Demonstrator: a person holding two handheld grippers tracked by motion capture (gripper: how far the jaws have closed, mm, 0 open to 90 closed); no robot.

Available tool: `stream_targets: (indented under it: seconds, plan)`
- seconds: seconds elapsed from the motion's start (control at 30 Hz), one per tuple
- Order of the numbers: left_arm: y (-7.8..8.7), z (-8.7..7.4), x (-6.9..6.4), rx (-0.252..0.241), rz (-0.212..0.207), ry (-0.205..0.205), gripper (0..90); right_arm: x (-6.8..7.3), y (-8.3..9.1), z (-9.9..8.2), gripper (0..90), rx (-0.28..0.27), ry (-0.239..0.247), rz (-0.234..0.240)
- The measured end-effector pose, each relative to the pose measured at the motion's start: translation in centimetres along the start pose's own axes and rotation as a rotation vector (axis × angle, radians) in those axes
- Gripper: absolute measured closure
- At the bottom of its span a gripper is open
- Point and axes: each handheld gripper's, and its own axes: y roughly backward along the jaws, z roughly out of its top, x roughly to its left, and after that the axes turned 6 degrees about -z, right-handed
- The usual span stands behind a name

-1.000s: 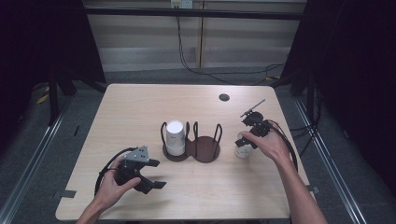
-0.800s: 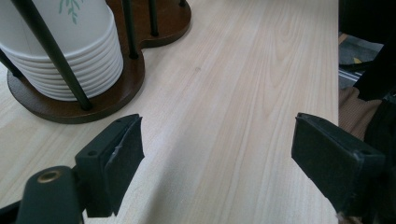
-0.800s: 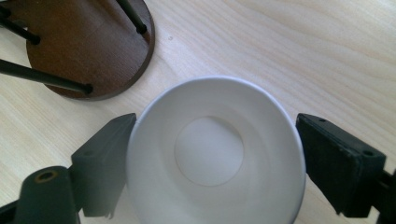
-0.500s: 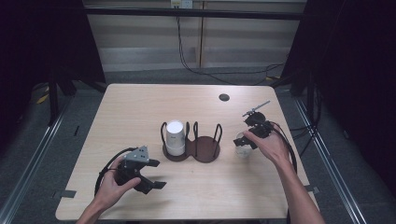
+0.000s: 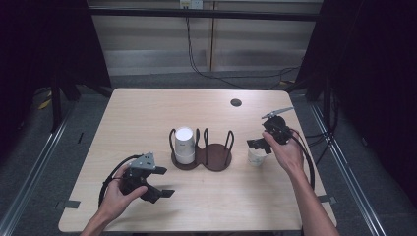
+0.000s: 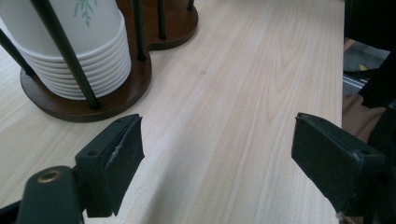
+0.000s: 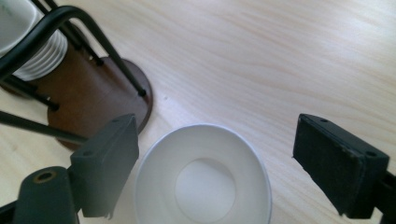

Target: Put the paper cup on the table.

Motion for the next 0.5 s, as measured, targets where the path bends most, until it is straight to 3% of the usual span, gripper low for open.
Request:
stream_targets:
  seconds: [0.1, 0.27, 0.3, 0.33, 0.5]
  plan:
    - [0.0, 0.0, 0.0, -0.011, 0.007, 0.011, 16.8, -0.1, 0.0, -0.7, 14.7, -0.022, -0.019, -0.002]
    - [0.3, -0.1, 0.2, -0.029, 0.027, 0.025, 16.8, -0.3, 0.4, -1.7, 14.8, -0.123, -0.056, 0.0]
    - [0.3, -0.1, 0.2, -0.029, 0.027, 0.025, 16.8, -0.3, 0.4, -1.7, 14.8, -0.123, -0.056, 0.0]
    - [0.4, -0.2, 0.2, -0.045, 0.031, 0.034, 16.8, -0.2, 0.9, -2.0, 14.8, -0.17, -0.072, -0.004]
    - [0.6, -0.4, 0.2, -0.034, 0.036, 0.04, 16.8, 0.1, 1.9, -2.8, 14.7, -0.243, -0.09, 0.019]
